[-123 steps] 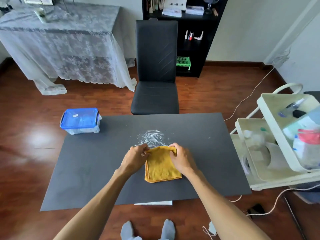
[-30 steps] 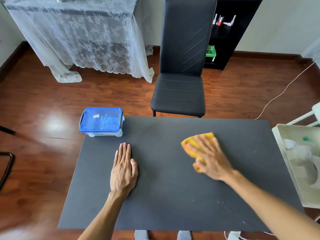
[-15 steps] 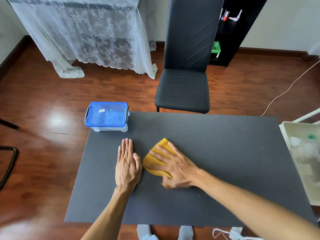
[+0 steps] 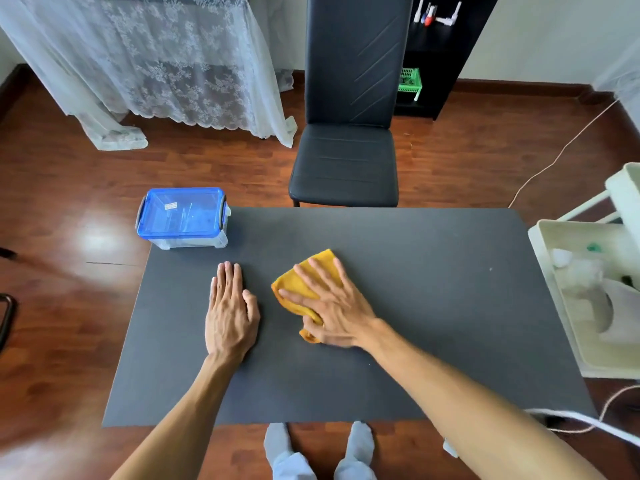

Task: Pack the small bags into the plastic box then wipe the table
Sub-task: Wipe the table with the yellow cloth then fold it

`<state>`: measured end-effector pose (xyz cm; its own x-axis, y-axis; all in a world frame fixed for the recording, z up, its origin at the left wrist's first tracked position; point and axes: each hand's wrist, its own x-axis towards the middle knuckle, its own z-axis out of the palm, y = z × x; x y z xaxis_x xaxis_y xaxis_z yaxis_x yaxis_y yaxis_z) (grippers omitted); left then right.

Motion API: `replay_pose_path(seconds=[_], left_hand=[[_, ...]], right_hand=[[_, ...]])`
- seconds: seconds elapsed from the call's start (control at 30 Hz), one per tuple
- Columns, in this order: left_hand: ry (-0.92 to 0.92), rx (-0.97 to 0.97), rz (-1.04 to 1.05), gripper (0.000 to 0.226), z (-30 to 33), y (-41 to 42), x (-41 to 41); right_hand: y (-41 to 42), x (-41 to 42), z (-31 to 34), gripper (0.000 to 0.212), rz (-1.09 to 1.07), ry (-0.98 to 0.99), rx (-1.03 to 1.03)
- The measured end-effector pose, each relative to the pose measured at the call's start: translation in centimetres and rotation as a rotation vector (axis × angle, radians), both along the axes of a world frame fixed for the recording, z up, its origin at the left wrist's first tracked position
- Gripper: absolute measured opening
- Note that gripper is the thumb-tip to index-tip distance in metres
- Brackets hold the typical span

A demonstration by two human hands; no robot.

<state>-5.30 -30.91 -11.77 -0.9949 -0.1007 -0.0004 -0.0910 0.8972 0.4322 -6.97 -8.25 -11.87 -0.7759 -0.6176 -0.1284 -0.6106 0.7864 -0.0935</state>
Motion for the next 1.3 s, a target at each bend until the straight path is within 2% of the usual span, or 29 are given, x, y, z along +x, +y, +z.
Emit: replay_pose_path(seconds=[0.1,0.17,0.23,0.3,0.37,0.43,0.53,0.6,0.73,0.8,0.87,0.93,1.0,1.1,1.2,1.23,1.3], left_hand=[[-0.015,-0.013,0.001,0.064,0.2,0.3,0.9],[-0.023,-0.017,-0.011,0.064,0.3,1.2,2.5],[-0.022,-0.009,-0.040,0.066,0.4,2.3,4.3],[-0.028,-0.016,-0.067,0.067,0.5,3.4,5.4],[-0.032,-0.025,-0.067,0.067,0.5,3.9,5.6],[-0.029,-0.034,-0.058,0.066,0.3,3.9,5.3],[-0.012,-0.039,-0.059,0.065,0.1,3.8,5.5],[-0.003,-0.030,-0.067,0.065,0.1,3.8,5.6],[-0.005,-0.028,-0.054,0.066,0.1,4.1,5.9],[-0.024,-0.026,-0.009,0.066,0.2,5.1,6.3],[-0.026,-0.001,0.008,0.066,0.4,7.2,6.6],[-0.017,0.024,-0.102,0.063,0.8,10.6,6.5],[-0.009,0.044,-0.260,0.061,0.9,14.8,6.2],[-0.019,0.099,-0.344,0.061,1.2,20.1,5.6],[-0.034,0.094,-0.384,0.063,1.2,21.8,5.5],[-0.028,0.084,-0.403,0.063,1.2,21.7,5.4],[-0.017,0.072,-0.431,0.062,1.2,21.2,5.4]], right_hand=[[4.4,6.2,-0.3,0.075,0.204,0.014,0.025],[10.7,7.9,0.3,0.078,0.226,0.025,0.065],[17.3,8.1,1.0,0.079,0.107,0.014,0.092],[21.5,7.0,1.5,0.076,-0.101,0.014,0.106],[20.5,5.3,1.9,0.074,-0.325,0.010,0.095],[15.6,3.7,1.8,0.069,-0.416,0.016,0.047],[8.0,3.8,1.1,0.067,-0.225,-0.008,-0.007],[6.6,6.1,0.2,0.070,-0.054,0.017,-0.034],[13.7,12.5,-0.1,0.076,0.176,0.026,-0.002],[20.3,12.8,0.4,0.079,0.139,0.030,0.052],[25.0,10.6,1.3,0.077,-0.062,0.044,0.092],[25.4,7.9,2.1,0.074,-0.232,0.033,0.095],[22.7,6.8,2.0,0.071,-0.304,-0.001,0.053],[20.1,10.5,0.0,0.066,-0.112,0.019,0.017],[25.0,15.0,0.0,0.067,0.051,0.024,0.071],[27.7,15.7,0.2,0.068,0.038,0.021,0.089],[32.7,15.7,0.7,0.067,-0.145,0.018,0.101]])
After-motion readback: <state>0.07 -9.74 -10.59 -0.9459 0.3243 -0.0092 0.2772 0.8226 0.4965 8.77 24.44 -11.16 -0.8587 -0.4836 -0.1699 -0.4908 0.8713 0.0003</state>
